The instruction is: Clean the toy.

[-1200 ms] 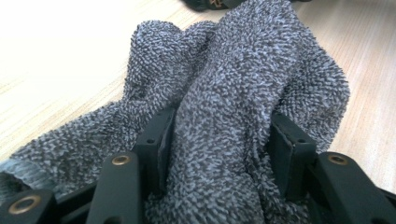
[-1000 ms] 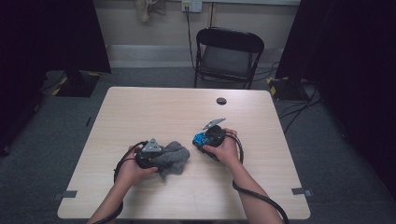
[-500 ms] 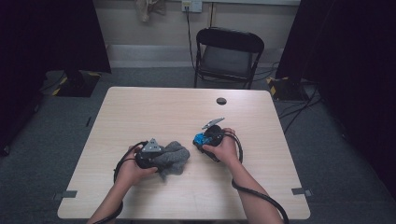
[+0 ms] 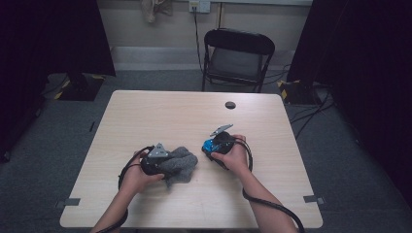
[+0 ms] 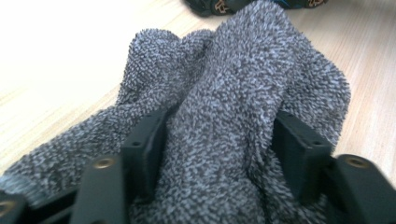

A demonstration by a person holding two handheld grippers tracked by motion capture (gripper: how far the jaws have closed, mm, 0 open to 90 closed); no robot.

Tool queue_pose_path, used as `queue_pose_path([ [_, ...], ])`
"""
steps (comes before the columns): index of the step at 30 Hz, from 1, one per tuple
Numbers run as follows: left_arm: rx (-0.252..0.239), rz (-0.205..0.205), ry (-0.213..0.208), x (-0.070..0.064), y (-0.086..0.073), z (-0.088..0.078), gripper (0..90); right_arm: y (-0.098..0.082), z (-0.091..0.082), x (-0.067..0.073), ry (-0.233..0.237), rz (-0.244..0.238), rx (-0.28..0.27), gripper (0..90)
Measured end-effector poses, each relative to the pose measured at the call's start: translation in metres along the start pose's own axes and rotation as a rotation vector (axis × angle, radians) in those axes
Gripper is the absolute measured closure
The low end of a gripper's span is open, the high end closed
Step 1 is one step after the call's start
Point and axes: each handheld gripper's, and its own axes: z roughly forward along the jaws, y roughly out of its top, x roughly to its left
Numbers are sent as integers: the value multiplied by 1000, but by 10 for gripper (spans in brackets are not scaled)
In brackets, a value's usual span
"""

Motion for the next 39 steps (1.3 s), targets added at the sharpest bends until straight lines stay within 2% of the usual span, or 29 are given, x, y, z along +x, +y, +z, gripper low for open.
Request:
queue_pose_path([
  [4, -36, 0, 13, 2, 4, -5, 259, -3, -4, -2, 16, 15, -17, 248],
  [7, -62, 18, 21, 2, 10, -10, 227, -5, -8, -5, 33, 28, -36, 248],
  [10, -81, 55, 20, 1, 17, -11, 219, -5, -14, -5, 37, 22, -44, 248],
  [13, -44, 93, 21, 0, 18, -3, 213, -8, -18, -6, 40, 21, -49, 248],
  [15, -20, 103, 8, -2, 17, 5, 200, -11, -20, -8, 50, 31, -56, 248],
  [18, 25, 85, 7, -3, 12, 18, 207, -15, -21, -9, 49, 19, -43, 248],
  [20, 21, 79, 5, -2, 10, 20, 202, -16, -21, -8, 58, 6, -31, 248],
  [23, 13, 71, 3, -2, 9, 19, 218, -19, -21, -9, 65, 12, -31, 247],
  [28, 7, 69, 9, -2, 6, 23, 237, -21, -29, -11, 73, 31, -63, 248],
  [31, 10, 76, 3, -3, 5, 22, 302, -20, -35, -12, 79, 44, -85, 247],
  [32, 2, 84, -11, -4, 5, 21, 374, -20, -38, -12, 80, 44, -85, 248],
  [33, 13, 93, -17, -6, 6, 20, 510, -20, -40, -12, 78, 43, -89, 248],
  [34, 21, 90, -16, -7, 7, 19, 579, -20, -41, -13, 80, 42, -91, 247],
  [36, 36, 84, -16, -9, 9, 19, 630, -20, -44, -13, 80, 48, -97, 247],
  [39, 33, 69, -17, -9, 9, 19, 642, -20, -44, -12, 81, 39, -78, 247],
])
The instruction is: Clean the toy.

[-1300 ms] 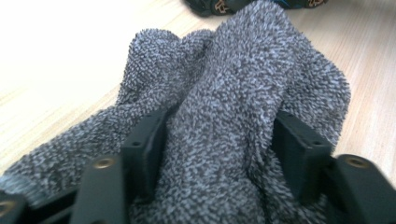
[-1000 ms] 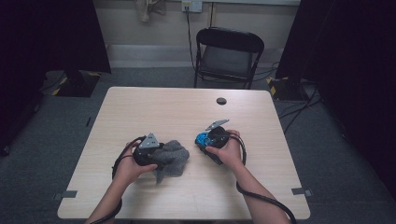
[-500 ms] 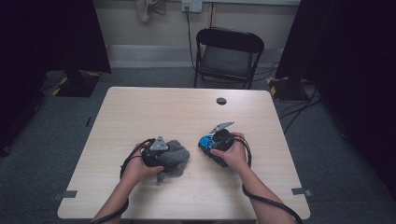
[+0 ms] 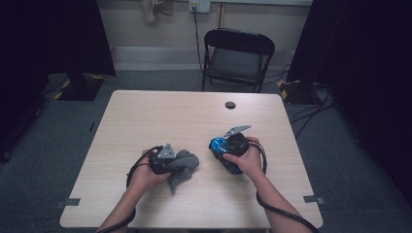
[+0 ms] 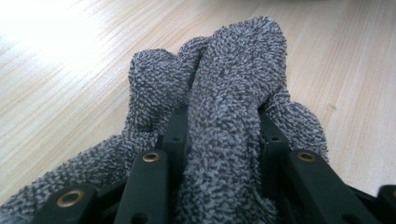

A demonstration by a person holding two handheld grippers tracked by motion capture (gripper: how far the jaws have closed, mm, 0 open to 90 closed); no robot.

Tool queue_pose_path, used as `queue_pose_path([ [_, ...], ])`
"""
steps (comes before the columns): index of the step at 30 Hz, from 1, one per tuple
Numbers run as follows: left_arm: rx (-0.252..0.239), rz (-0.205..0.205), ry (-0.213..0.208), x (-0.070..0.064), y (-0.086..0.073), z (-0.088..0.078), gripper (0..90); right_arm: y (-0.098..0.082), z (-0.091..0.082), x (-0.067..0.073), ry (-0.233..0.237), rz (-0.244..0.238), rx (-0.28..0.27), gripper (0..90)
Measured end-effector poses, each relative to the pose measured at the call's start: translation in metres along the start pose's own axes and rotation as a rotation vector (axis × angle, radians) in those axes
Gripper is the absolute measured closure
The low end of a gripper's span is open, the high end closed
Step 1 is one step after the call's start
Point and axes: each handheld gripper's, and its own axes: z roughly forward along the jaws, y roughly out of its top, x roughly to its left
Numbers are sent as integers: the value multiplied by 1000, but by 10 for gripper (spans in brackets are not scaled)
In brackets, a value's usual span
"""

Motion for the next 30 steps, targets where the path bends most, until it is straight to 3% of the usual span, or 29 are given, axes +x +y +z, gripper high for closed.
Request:
queue_pose_path([
  [4, -3, -3, -6, 0, -1, -1, 642, -2, 9, 2, -1, -19, 40, 247],
  [13, -11, 0, -12, 0, -2, -1, 632, -9, 23, 6, -24, -55, 71, 245],
  [15, -12, -3, -12, 0, -2, -1, 628, -11, 24, 7, -29, -58, 69, 243],
  [17, -13, -3, -11, 0, -2, -1, 623, -12, 25, 5, -5, -59, 66, 241],
  [23, -20, -2, -16, 0, -3, 0, 606, -9, 22, 6, -26, -91, 111, 194],
  [28, -24, -2, -17, 0, -3, 0, 596, -13, 20, 2, -8, -48, 120, 187],
  [30, -24, 0, -17, 0, -3, 0, 594, -15, 18, 3, -11, -59, 121, 189],
])
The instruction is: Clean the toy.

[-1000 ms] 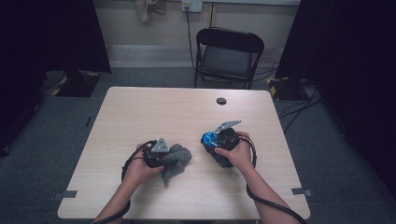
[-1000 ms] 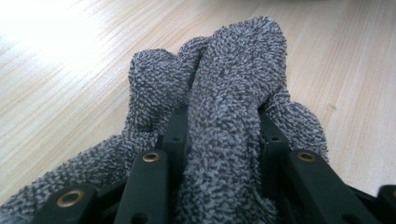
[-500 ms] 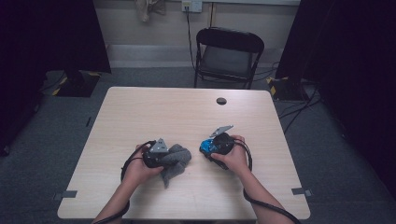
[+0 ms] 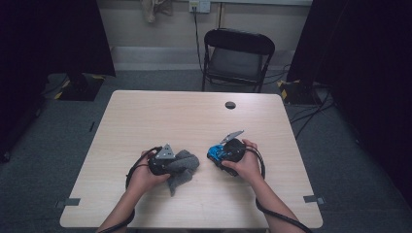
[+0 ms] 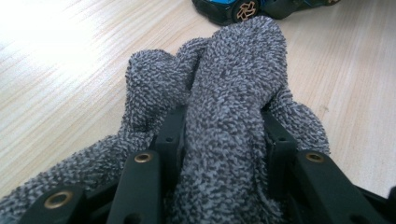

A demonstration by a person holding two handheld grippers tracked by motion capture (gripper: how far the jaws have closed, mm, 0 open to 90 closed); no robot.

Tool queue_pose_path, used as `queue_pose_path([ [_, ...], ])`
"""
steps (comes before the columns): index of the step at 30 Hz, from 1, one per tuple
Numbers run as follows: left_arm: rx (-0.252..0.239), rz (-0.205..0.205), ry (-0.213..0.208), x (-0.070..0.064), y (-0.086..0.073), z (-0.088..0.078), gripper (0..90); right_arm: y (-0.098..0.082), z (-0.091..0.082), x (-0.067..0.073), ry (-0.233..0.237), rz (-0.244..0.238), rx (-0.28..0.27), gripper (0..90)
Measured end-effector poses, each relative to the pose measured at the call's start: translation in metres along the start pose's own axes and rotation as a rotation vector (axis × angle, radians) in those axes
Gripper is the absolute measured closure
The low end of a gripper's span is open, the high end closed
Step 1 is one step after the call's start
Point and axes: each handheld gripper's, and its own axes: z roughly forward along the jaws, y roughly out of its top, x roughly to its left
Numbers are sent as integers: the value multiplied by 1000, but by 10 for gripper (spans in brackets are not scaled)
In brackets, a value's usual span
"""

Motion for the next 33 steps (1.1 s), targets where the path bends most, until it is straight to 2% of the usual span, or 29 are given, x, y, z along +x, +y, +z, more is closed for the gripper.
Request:
queue_pose_path([
  [2, 0, 0, 0, 0, 0, 0, 594, -2, -2, 2, 1, 0, 7, 187],
  [6, 3, 3, 3, 0, 0, 0, 593, -7, -2, 1, 3, 4, -19, 177],
  [8, 1, 4, 4, 0, 0, 0, 593, -5, -4, 2, 0, 6, -13, 256],
  [12, 1, 4, 6, -1, 0, 0, 593, -3, -5, 3, -8, 24, 9, 258],
  [23, -8, -5, 9, 1, 1, -2, 614, 0, -5, 3, -26, 44, 25, 262],
  [29, -12, -10, 18, 2, 1, -3, 626, 1, -12, 1, -30, 44, 10, 265],
  [33, -21, -18, 19, 1, 3, -5, 644, 5, -20, 0, -22, 27, 13, 270],
])
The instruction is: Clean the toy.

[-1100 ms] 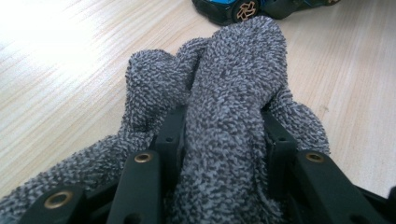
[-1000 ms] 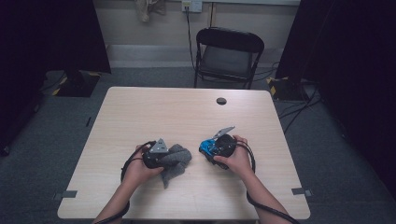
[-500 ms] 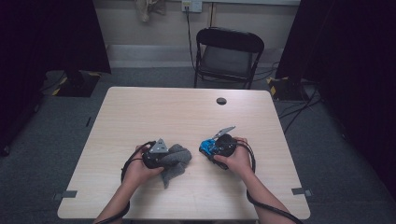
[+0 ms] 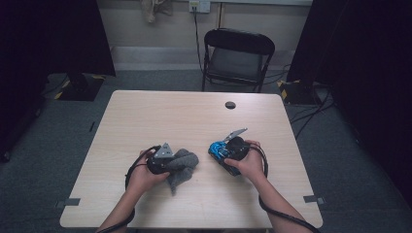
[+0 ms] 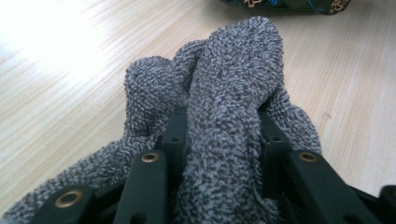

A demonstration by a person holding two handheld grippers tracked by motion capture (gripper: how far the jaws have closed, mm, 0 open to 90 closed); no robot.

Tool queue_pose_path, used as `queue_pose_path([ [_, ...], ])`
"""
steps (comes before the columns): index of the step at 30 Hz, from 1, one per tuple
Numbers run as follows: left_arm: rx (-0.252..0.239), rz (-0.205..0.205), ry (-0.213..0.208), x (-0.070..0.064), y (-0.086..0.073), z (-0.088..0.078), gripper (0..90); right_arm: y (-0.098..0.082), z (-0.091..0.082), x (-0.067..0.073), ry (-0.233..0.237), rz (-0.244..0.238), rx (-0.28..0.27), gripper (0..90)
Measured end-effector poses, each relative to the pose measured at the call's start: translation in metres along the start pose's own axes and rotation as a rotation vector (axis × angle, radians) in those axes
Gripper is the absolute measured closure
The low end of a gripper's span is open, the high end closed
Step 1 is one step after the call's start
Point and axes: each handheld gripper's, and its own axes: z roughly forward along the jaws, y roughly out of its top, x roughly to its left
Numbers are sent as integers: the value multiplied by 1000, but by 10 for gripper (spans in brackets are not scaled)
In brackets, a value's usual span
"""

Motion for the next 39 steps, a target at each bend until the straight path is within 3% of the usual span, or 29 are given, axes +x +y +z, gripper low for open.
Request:
queue_pose_path([
  [10, -97, -32, 39, 4, 14, -15, 675, 1, -12, 2, 27, -8, -29, 271],
  [13, -119, -41, 33, 3, 17, -16, 675, 2, -14, 2, 31, -5, -38, 271],
  [21, -80, -27, 32, 1, 11, -11, 674, -1, 3, 3, 29, -24, 17, 270],
  [29, -64, -19, 24, -1, 8, -6, 670, -6, 6, 3, 34, -32, -2, 261],
  [33, -58, -14, 20, -3, 8, -3, 664, -14, 10, 1, 44, -4, -26, 257],
  [39, -52, -16, 17, -3, 7, 0, 657, -14, 6, 2, 52, -33, -21, 202],
])
